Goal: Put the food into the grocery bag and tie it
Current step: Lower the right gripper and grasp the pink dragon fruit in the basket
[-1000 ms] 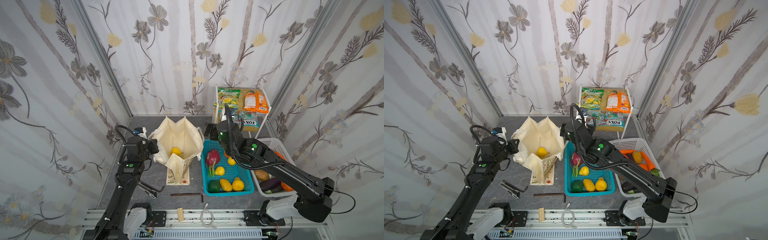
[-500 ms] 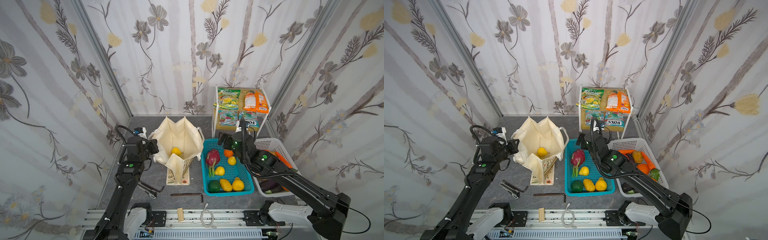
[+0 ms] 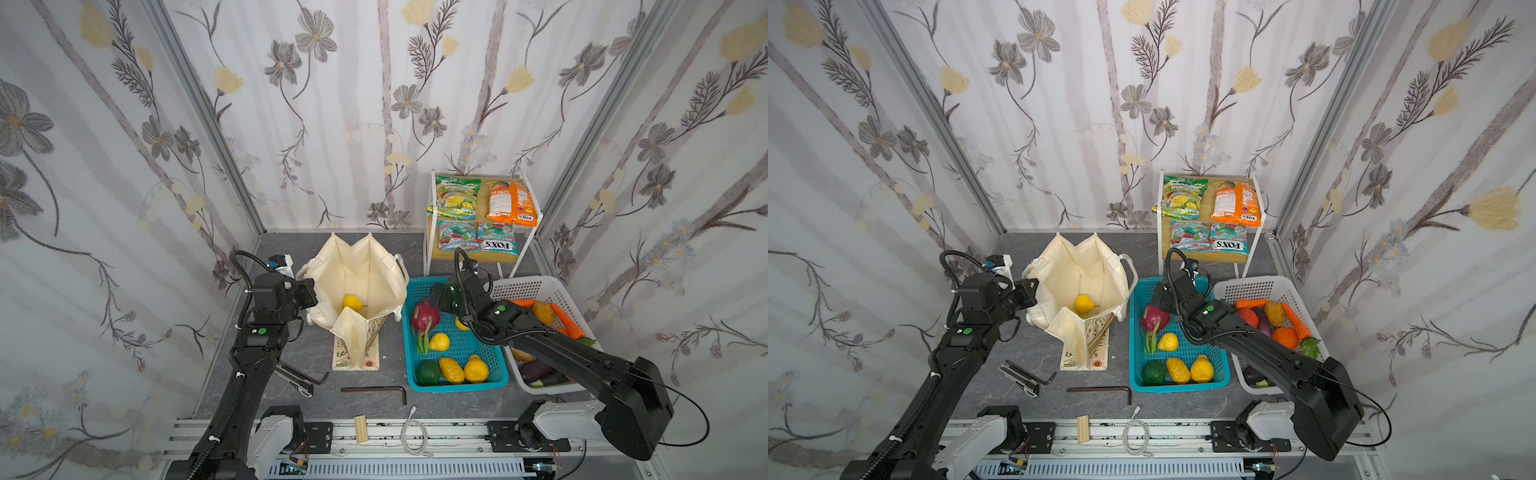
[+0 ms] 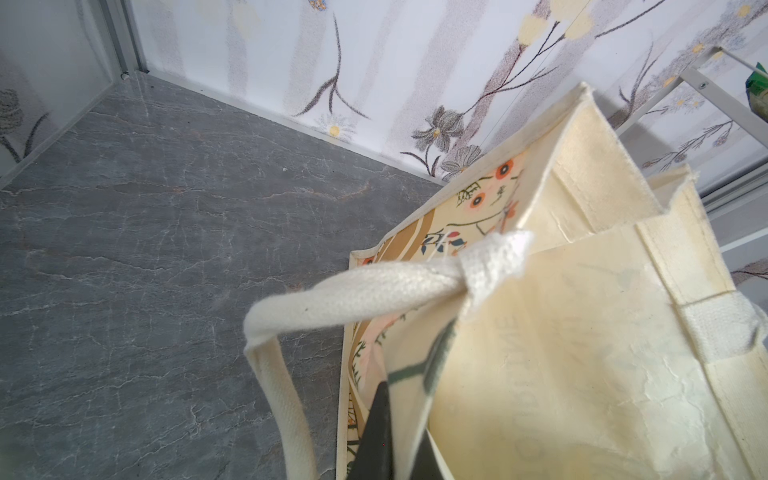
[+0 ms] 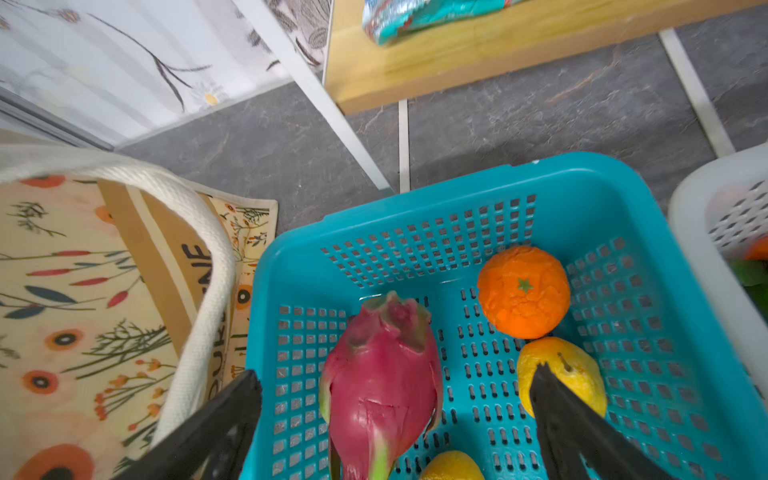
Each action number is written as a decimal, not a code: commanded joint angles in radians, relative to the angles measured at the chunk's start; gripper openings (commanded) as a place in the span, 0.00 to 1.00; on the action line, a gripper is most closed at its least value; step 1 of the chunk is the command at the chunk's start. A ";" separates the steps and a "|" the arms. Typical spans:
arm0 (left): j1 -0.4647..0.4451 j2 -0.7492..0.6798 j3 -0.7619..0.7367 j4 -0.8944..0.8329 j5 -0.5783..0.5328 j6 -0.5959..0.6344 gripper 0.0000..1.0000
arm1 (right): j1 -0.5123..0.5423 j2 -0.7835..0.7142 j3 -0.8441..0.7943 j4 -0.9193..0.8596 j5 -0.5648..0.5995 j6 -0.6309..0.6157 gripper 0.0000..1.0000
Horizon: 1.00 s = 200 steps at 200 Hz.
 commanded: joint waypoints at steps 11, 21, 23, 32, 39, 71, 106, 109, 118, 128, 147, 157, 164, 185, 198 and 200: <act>0.002 0.003 0.013 0.014 0.006 0.005 0.00 | -0.013 0.054 -0.022 0.102 -0.104 0.010 1.00; 0.002 0.003 0.013 0.014 0.007 0.005 0.00 | -0.017 0.071 -0.026 0.114 -0.119 0.011 1.00; 0.002 0.002 0.013 0.014 0.007 0.005 0.00 | -0.018 0.074 -0.026 0.115 -0.121 0.012 1.00; 0.002 0.001 0.013 0.014 0.007 0.005 0.00 | -0.019 0.086 -0.026 0.119 -0.133 0.010 1.00; 0.003 0.003 0.013 0.014 0.007 0.005 0.00 | -0.020 0.100 -0.026 0.124 -0.140 0.007 1.00; 0.005 0.005 0.014 0.014 0.004 0.005 0.00 | -0.026 0.171 -0.026 0.165 -0.218 -0.013 1.00; 0.007 -0.003 0.013 0.016 0.010 0.004 0.00 | -0.038 0.232 -0.029 0.211 -0.305 -0.022 1.00; 0.007 -0.003 0.013 0.016 0.011 0.004 0.00 | -0.038 0.237 -0.029 0.211 -0.305 -0.021 1.00; 0.008 -0.001 0.015 0.016 0.015 0.003 0.00 | -0.038 0.247 -0.031 0.213 -0.302 -0.017 1.00; 0.008 0.001 0.016 0.015 0.023 0.000 0.00 | -0.038 0.257 -0.037 0.217 -0.298 -0.012 1.00; 0.008 -0.005 0.013 0.016 0.026 -0.001 0.00 | -0.039 0.283 -0.041 0.218 -0.290 -0.012 1.00; 0.009 -0.008 0.011 0.016 0.023 -0.001 0.00 | -0.039 0.296 -0.041 0.216 -0.290 -0.009 1.00; 0.009 -0.007 0.013 0.015 0.022 0.000 0.00 | -0.040 0.305 -0.042 0.217 -0.291 -0.008 1.00; 0.010 -0.005 0.012 0.014 0.024 0.000 0.00 | -0.041 0.323 -0.043 0.228 -0.298 -0.008 1.00; 0.010 -0.008 0.012 0.014 0.020 0.002 0.00 | -0.041 0.331 -0.039 0.234 -0.303 -0.012 1.00; 0.010 -0.008 0.012 0.014 0.020 0.002 0.00 | -0.041 0.334 -0.038 0.235 -0.304 -0.013 1.00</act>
